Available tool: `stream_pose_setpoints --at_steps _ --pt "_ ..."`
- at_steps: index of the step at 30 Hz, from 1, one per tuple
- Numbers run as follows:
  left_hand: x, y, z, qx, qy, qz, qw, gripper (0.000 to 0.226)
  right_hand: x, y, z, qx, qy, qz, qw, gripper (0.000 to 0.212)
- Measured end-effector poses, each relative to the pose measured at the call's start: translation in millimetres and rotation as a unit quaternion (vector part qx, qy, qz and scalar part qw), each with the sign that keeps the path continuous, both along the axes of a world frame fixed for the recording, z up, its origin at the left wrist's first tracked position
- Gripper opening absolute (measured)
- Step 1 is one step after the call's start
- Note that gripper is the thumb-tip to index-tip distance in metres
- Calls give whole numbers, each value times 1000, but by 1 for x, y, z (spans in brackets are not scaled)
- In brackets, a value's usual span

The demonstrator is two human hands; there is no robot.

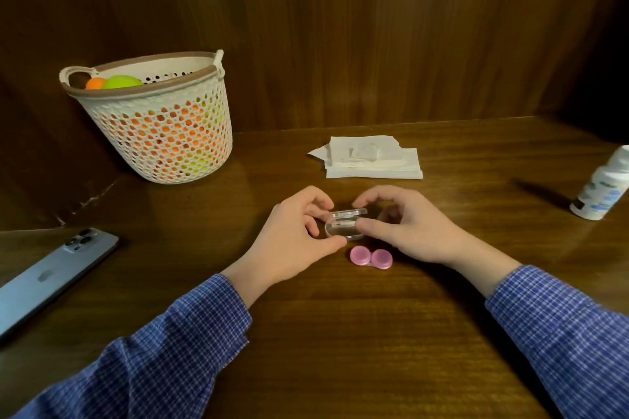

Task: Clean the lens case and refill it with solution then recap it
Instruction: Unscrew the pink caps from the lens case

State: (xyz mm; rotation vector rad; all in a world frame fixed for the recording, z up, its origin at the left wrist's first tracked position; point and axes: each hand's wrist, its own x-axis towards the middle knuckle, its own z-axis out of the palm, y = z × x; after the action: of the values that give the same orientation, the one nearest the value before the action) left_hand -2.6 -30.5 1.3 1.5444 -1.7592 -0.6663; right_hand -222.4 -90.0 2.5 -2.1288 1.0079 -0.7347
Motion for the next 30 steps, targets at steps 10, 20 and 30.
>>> stream_pose_setpoints --at_steps 10,20,30 --pt "0 2 -1 -20 -38 -31 999 19 -1 -1 -3 -22 27 -7 999 15" --pt "0 -1 -4 -22 -36 -13 999 15 4 0 -4 -22 33 -22 999 12" --pt "0 -2 -3 -28 -34 25 999 14 2 6 1 -52 -6 -69 996 11"
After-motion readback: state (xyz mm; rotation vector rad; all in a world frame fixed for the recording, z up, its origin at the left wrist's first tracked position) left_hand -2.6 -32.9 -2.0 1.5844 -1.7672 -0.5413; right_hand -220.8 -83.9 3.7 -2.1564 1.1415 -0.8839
